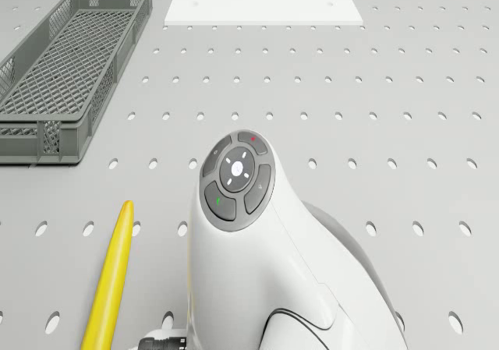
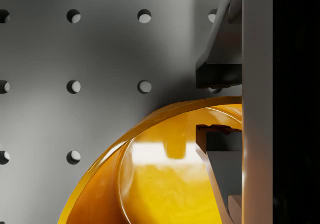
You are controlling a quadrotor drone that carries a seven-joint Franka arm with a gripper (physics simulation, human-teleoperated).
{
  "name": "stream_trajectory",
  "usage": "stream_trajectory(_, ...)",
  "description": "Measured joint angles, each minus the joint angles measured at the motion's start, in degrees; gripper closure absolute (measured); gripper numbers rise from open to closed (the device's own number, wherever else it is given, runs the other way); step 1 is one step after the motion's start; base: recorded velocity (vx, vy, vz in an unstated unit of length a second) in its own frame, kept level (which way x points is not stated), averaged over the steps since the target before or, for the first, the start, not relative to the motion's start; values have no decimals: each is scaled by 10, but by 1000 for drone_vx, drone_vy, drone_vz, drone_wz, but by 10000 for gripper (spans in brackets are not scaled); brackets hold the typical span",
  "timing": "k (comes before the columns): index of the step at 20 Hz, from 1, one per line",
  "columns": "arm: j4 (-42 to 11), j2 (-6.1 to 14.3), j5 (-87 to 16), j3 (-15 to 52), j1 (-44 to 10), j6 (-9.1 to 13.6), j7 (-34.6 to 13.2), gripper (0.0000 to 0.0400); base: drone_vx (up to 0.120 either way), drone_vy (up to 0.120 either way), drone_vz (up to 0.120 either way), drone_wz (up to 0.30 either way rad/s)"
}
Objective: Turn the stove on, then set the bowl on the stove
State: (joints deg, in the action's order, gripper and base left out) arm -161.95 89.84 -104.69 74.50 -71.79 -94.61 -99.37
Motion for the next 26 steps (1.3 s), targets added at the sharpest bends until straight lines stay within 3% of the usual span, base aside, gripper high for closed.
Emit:
stream_trajectory(8,-9,-1,42,45,7,16,1,300,-5,0,95,0)
stream_trajectory(20,-11,1,57,60,8,19,0,300,-120,120,120,0)
stream_trajectory(26,-12,3,58,61,8,17,0,300,-87,20,7,0)
